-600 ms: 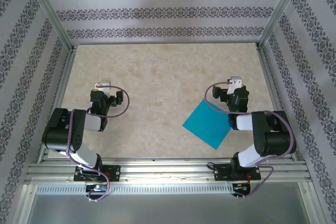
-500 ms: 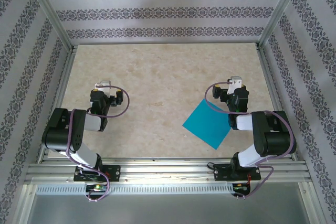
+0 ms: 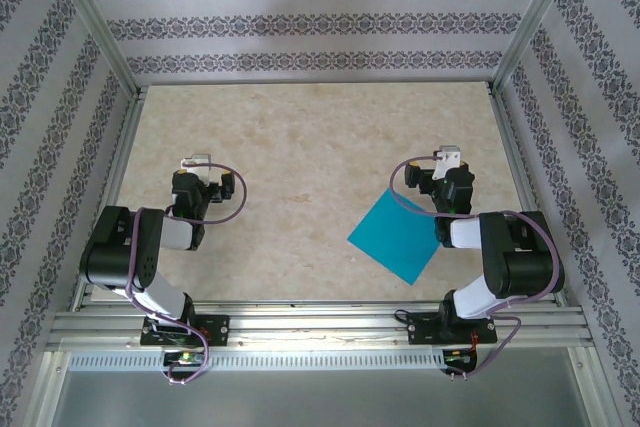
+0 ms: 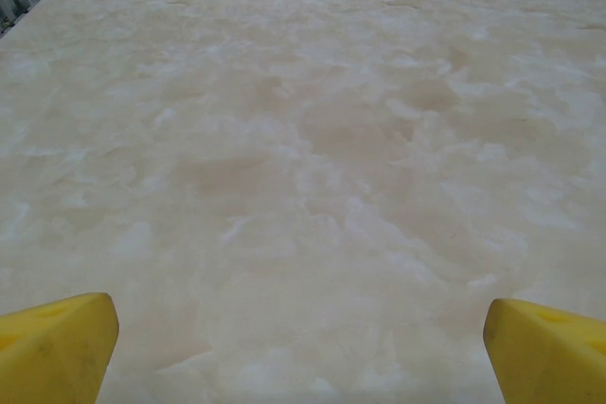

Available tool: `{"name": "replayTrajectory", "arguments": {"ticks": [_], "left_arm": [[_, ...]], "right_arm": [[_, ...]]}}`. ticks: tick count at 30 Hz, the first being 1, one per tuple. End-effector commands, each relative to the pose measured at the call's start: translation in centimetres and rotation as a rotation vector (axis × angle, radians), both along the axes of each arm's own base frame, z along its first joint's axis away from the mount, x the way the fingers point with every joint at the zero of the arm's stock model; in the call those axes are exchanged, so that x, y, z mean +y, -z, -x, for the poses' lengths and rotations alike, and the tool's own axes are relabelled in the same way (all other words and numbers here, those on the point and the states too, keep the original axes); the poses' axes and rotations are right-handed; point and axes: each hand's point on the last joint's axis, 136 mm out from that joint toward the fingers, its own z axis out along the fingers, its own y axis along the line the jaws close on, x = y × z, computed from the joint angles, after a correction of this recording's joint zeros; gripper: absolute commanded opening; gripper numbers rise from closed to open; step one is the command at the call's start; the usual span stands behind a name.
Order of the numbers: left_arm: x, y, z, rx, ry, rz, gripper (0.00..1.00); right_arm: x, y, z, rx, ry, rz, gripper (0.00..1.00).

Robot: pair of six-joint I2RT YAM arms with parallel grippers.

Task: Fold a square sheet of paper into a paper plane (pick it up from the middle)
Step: Move the square sheet of paper to the center of the table.

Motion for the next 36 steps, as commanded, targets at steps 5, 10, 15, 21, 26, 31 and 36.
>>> {"name": "replayTrajectory", "arguments": {"ticks": [5, 10, 15, 21, 26, 31, 36], "left_arm": [[0.3, -0.9, -0.5, -0.031, 0.003, -0.002, 0.99], [-0.7, -1.4, 0.2, -0.077, 0.056, -0.014, 1.00], [-0.6, -3.4, 0.9, -0.099, 0.044, -0.012, 0.99], [0.1, -4.9, 1.5, 0.025, -0.031, 0.070, 0.99], [0.7, -6.3, 2.8, 0.098, -0.114, 0.163, 0.99], [0.3, -8.2, 4.0, 0.102, -0.160, 0.314, 0.99], [-4.1, -9.2, 4.9, 0.124, 0.062, 0.465, 0.99]], "right_arm": [[-0.1, -0.5, -0.1, -0.020, 0.018, -0.011, 0.98], [1.1, -0.7, -0.1, -0.017, -0.050, 0.004, 0.98], [1.3, -2.1, 0.6, -0.048, -0.054, 0.011, 0.98], [0.9, -4.3, 2.1, 0.055, 0.001, -0.096, 0.98], [0.2, -5.0, 4.3, 0.281, 0.118, -0.289, 0.98], [2.7, -5.2, 6.0, 0.481, 0.062, -0.700, 0.98], [6.4, -2.9, 8.2, 0.651, -0.027, -1.071, 0.97]]}}
